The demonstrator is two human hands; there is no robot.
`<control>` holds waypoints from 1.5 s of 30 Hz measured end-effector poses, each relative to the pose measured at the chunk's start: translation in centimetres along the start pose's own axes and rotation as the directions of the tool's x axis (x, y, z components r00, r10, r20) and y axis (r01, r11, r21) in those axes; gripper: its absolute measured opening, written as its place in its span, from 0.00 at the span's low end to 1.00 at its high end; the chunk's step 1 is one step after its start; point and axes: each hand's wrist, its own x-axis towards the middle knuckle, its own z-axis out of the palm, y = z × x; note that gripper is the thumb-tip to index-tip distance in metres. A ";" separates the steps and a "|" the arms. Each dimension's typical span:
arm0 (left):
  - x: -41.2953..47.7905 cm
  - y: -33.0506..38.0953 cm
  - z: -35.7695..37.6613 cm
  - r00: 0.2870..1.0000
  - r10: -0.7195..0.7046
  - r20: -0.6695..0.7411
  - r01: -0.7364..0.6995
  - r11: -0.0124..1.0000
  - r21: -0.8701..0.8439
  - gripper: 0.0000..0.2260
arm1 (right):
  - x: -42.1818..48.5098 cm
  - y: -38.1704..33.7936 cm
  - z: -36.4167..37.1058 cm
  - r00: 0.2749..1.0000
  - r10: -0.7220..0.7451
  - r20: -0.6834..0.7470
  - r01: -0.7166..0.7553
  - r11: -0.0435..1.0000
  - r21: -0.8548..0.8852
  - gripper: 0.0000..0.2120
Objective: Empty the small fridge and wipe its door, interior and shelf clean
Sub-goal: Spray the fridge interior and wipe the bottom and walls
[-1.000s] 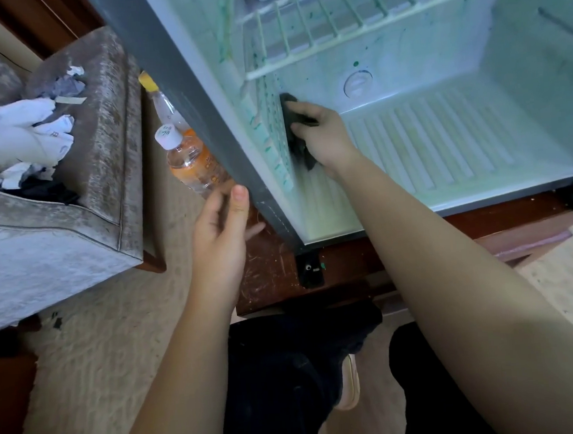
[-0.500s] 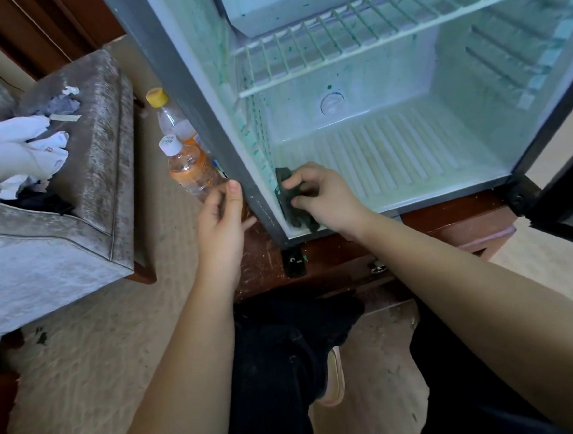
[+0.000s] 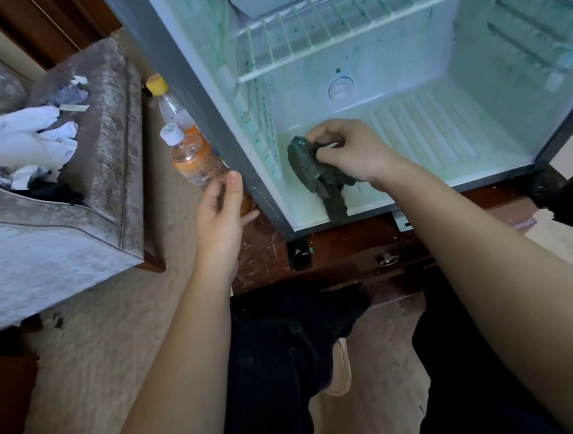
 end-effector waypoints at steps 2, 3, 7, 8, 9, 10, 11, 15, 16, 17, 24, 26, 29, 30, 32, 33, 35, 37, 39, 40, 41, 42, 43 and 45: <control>0.2 -0.2 -0.4 1.000 -0.012 0.013 0.012 1.000 0.025 0.08 | -0.1 -0.3 0.3 0.996 0.035 0.077 -0.034 0.999 -0.013 0.12; 0.2 -0.3 -0.6 1.000 -0.020 0.019 0.019 0.999 0.038 0.08 | -0.4 -0.3 0.3 0.994 0.043 0.098 -0.041 0.999 -0.023 0.12; 0.1 -0.2 -0.8 0.998 -0.050 0.043 0.048 0.998 0.043 0.07 | -1.5 1.3 -0.2 0.999 0.012 0.050 -0.003 0.985 -0.172 0.09; 0.0 -0.2 -0.8 0.998 -0.055 0.043 0.053 0.998 0.036 0.07 | -1.6 1.8 -0.5 0.999 0.009 0.044 0.003 0.968 -0.253 0.10; -0.1 -0.1 -0.7 0.997 -0.059 0.039 0.058 0.998 0.030 0.07 | -1.8 2.3 -0.7 0.999 0.014 0.037 -0.001 0.946 -0.324 0.12; -0.2 -0.1 -0.6 0.997 -0.064 0.036 0.063 0.998 0.027 0.07 | -1.9 2.8 -0.8 1.000 0.024 0.021 -0.014 0.927 -0.374 0.13; -0.2 -0.1 -0.6 0.997 -0.069 0.035 0.068 0.997 0.025 0.07 | -2.0 3.1 -0.8 1.000 0.021 -0.001 -0.019 0.914 -0.405 0.14; -0.5 0.0 -0.4 0.996 -0.079 0.036 0.078 0.997 0.016 0.08 | -2.2 2.4 -1.6 0.984 -0.139 -0.116 0.054 0.837 -0.544 0.10; -0.5 0.1 -0.4 0.996 -0.076 0.036 0.075 0.997 0.014 0.07 | -2.3 1.8 -2.2 0.973 -0.169 -0.155 0.050 0.816 -0.576 0.10; -0.5 0.1 -0.4 0.997 -0.074 0.037 0.074 0.997 0.015 0.06 | -2.4 1.1 -2.8 0.965 -0.187 -0.186 0.035 0.790 -0.612 0.10; -0.3 0.0 -0.5 0.997 -0.072 0.040 0.071 0.997 0.019 0.06 | -2.1 0.1 -5.8 0.896 -0.194 -0.400 -0.273 0.469 -0.840 0.14; -0.1 -0.1 -0.5 0.997 -0.072 0.038 0.072 0.997 0.018 0.06 | -2.4 0.7 -4.0 0.931 -0.185 -0.315 -0.194 0.479 -0.856 0.14; 0.0 -0.2 -0.4 0.996 -0.082 0.034 0.081 0.997 0.018 0.06 | -3.0 1.9 -1.5 0.998 -0.066 -0.009 0.031 0.580 -0.814 0.11; 0.0 -0.2 -0.4 0.996 -0.085 0.034 0.084 0.996 0.020 0.06 | -3.2 2.1 -1.3 0.997 -0.076 0.016 0.061 0.642 -0.764 0.10; 0.0 -0.2 -0.5 0.996 -0.082 0.035 0.081 0.996 0.022 0.06 | -3.3 2.0 -1.8 0.980 -0.171 -0.099 0.068 0.760 -0.647 0.09; -0.1 -0.1 -0.5 0.996 -0.081 0.035 0.080 0.997 0.022 0.06 | -3.2 1.9 -2.5 0.959 -0.222 -0.178 0.063 0.776 -0.628 0.11; -0.1 0.0 -0.5 0.996 -0.080 0.036 0.079 0.997 0.025 0.06 | -2.7 2.3 -3.8 0.946 -0.238 -0.220 0.027 0.734 -0.679 0.19; -0.1 0.0 -0.5 0.996 -0.085 0.035 0.084 0.996 0.030 0.07 | -2.2 2.7 -4.5 0.993 -0.091 -0.078 0.010 0.712 -0.702 0.28; -0.1 -0.1 -0.5 0.996 -0.088 0.033 0.087 0.996 0.035 0.08 | -1.8 3.3 -4.7 0.994 0.080 0.078 -0.007 0.739 -0.674 0.33; 0.0 -0.1 -0.5 0.996 -0.089 0.032 0.087 0.995 0.038 0.09 | -1.6 3.4 -4.7 0.987 0.122 0.105 -0.022 0.751 -0.660 0.33; 0.0 -0.2 -0.5 0.996 -0.087 0.031 0.086 0.995 0.041 0.09 | -1.4 3.4 -4.7 0.989 0.126 0.081 -0.045 0.768 -0.639 0.32; 0.0 -0.3 -0.6 0.996 -0.086 0.030 0.085 0.995 0.045 0.10 | -1.1 3.2 -4.7 0.993 0.113 0.019 -0.077 0.781 -0.620 0.30; 0.0 -0.3 -0.6 0.996 -0.085 0.029 0.084 0.995 0.049 0.10 | -0.7 2.8 -4.6 0.993 0.091 -0.072 -0.117 0.782 -0.612 0.27; 0.0 -0.3 -0.6 0.996 -0.083 0.021 0.082 0.995 0.058 0.11 | 0.2 2.1 -4.0 0.954 0.013 -0.300 -0.204 0.762 -0.615 0.21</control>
